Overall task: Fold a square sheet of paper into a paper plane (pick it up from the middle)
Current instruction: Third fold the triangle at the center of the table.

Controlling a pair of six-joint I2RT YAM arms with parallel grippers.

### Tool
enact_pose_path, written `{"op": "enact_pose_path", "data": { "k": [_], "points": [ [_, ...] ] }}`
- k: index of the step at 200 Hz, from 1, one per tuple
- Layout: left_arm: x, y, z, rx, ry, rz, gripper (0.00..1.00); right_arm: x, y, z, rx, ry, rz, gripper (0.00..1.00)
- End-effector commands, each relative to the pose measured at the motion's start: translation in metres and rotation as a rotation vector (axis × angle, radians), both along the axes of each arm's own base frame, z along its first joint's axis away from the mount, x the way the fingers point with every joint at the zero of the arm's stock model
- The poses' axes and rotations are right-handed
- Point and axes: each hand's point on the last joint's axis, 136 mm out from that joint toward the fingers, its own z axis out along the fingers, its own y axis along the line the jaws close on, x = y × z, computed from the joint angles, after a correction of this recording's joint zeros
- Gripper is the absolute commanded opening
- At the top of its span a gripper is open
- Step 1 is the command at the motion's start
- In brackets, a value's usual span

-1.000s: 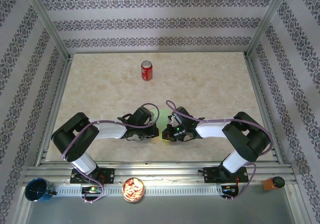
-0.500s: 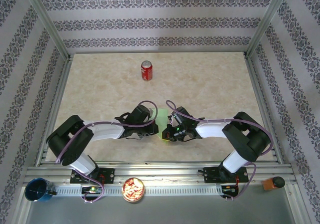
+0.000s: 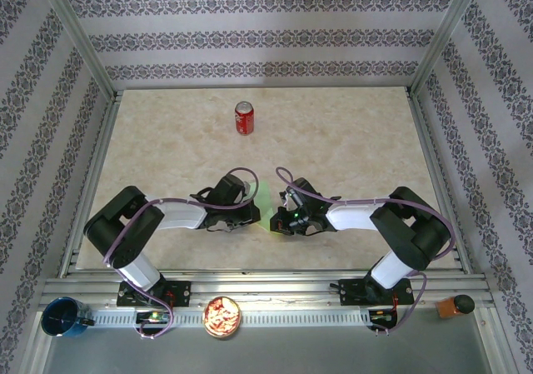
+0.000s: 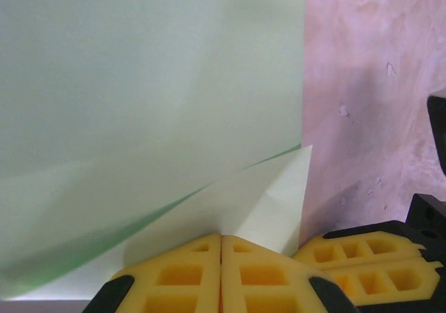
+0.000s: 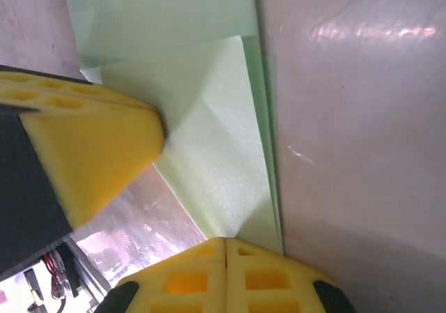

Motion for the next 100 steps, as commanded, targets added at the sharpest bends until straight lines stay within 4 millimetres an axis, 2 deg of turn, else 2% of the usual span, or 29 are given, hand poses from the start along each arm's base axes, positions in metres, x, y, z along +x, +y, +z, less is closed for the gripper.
{"op": "enact_pose_path", "data": {
  "k": [1,36,100],
  "points": [
    [0.011,0.035,-0.016,0.087,-0.012,0.091,0.1,-0.027,-0.032,-0.04,-0.17,0.096,0.008,0.0],
    [0.019,0.049,-0.014,0.086,-0.024,0.115,0.11,-0.028,-0.031,-0.042,-0.165,0.102,0.019,0.0],
    [0.019,0.079,-0.012,0.097,-0.046,0.167,0.14,-0.028,-0.028,-0.039,-0.153,0.102,0.024,0.0]
  ]
}}
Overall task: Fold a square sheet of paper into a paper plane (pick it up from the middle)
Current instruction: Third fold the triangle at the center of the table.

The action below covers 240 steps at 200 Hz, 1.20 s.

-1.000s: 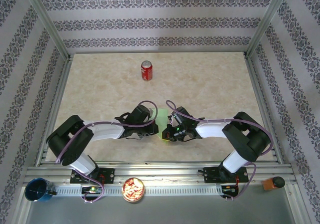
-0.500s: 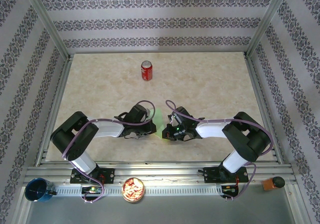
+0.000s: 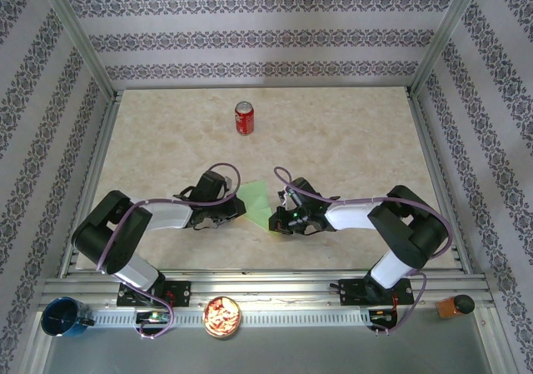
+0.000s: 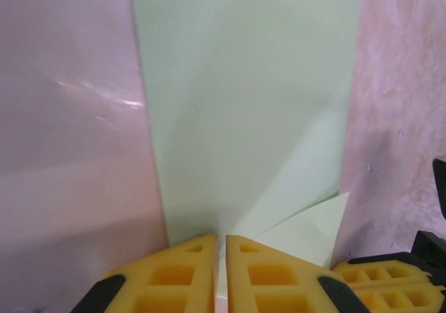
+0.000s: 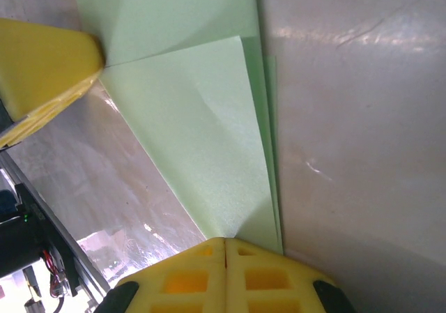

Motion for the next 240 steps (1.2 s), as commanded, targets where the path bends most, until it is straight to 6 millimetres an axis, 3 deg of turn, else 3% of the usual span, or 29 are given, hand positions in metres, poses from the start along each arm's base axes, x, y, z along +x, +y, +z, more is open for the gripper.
{"op": "enact_pose_path", "data": {
  "k": [1,36,65,92,120,143,165,240],
  "points": [
    [0.001,0.031,-0.012,0.093,-0.006,0.057,0.14,-0.031,-0.032,-0.039,-0.168,0.121,0.006,0.0],
    [0.004,0.028,0.015,0.049,-0.054,0.039,0.15,-0.032,-0.021,-0.029,-0.11,0.121,0.02,0.0],
    [0.004,0.016,0.044,-0.018,-0.105,-0.008,0.17,-0.033,-0.006,0.0,-0.011,0.1,0.044,0.0],
    [0.002,0.008,0.056,-0.068,-0.112,-0.043,0.19,-0.001,-0.014,0.041,0.058,-0.017,-0.014,0.05],
    [-0.001,0.006,0.056,-0.083,-0.101,-0.046,0.2,0.036,-0.043,0.054,0.042,-0.099,-0.112,0.14],
    [-0.004,0.011,0.053,-0.062,-0.079,-0.031,0.27,0.044,-0.039,0.058,0.065,-0.092,-0.105,0.26],
    [-0.008,0.016,0.049,-0.055,-0.068,-0.015,0.35,0.045,-0.026,0.053,0.075,-0.071,-0.084,0.29],
    [-0.007,0.015,0.047,-0.103,-0.035,-0.011,0.39,0.058,0.003,0.027,0.036,-0.001,-0.038,0.24]
  ]
}}
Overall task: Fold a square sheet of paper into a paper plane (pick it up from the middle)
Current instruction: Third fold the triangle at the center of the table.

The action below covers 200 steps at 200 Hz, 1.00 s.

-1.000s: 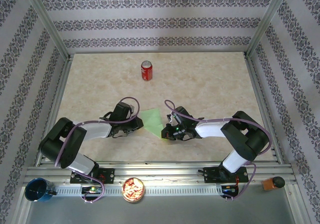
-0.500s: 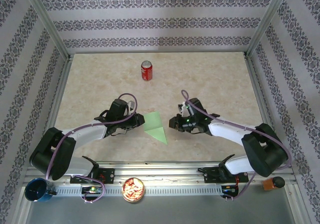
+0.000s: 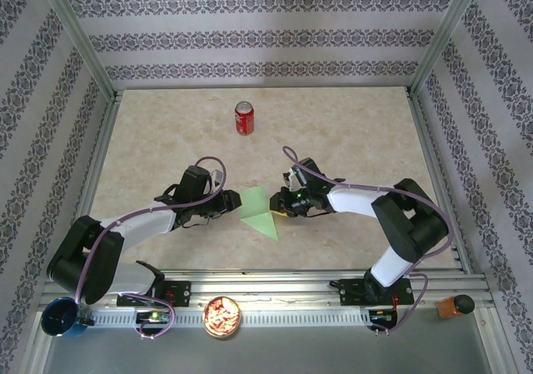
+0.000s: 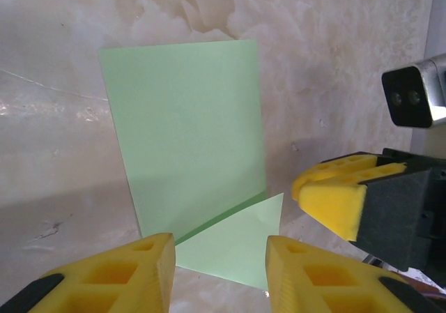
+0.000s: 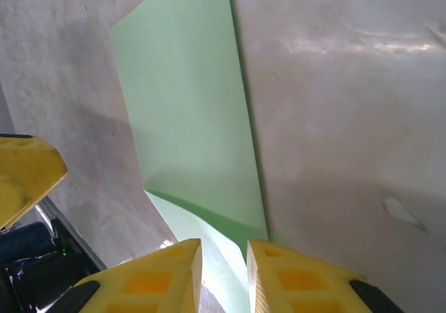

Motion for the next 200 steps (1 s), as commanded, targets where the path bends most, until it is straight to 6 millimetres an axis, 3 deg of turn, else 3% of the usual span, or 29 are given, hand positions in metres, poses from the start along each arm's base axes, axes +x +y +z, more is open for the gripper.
{"op": "enact_pose_path", "data": {
  "k": [1,89,200],
  "points": [
    [-0.003,0.003,-0.004,-0.017,0.04,0.01,0.39,0.005,0.01,0.002,0.011,-0.002,0.026,0.24],
    [0.002,0.017,-0.003,-0.022,0.017,0.1,0.38,-0.003,0.008,-0.001,0.022,0.026,0.039,0.19],
    [0.005,0.007,-0.002,-0.068,0.038,0.063,0.38,-0.008,0.002,-0.004,0.028,0.026,0.052,0.21]
  ]
}}
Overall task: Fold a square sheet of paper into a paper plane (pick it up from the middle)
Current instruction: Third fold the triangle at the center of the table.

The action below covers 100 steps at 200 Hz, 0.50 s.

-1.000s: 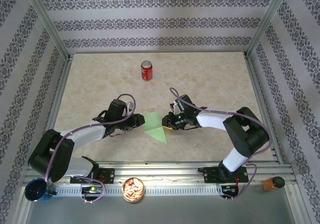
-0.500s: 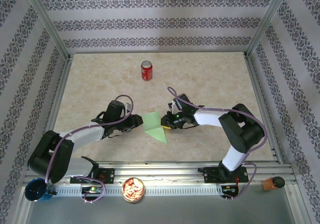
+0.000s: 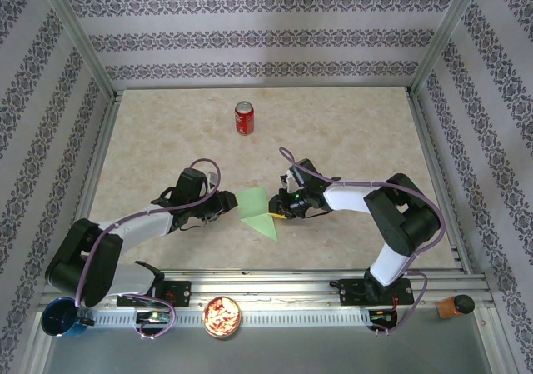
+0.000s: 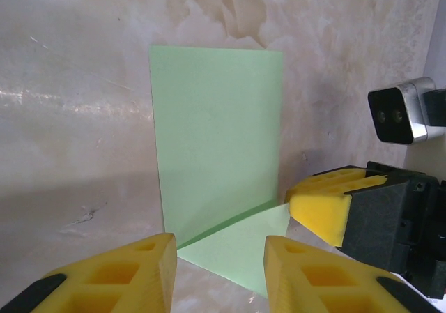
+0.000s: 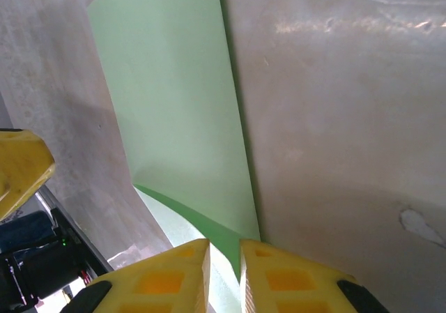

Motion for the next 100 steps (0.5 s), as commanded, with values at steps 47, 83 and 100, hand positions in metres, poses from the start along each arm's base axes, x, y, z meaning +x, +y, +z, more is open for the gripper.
{"op": "enact_pose_path", "data": {
  "k": [47,83,100],
  "points": [
    [0.011,-0.013,0.003,-0.089,0.009,-0.023,0.37,0.001,0.0,0.015,0.044,-0.046,0.02,0.1],
    [0.011,-0.016,-0.003,-0.099,0.029,-0.029,0.37,-0.002,-0.001,0.024,0.082,-0.064,0.012,0.06],
    [0.013,-0.017,-0.003,-0.11,0.033,-0.022,0.38,-0.002,-0.002,0.029,0.103,-0.073,0.007,0.05]
  ]
}}
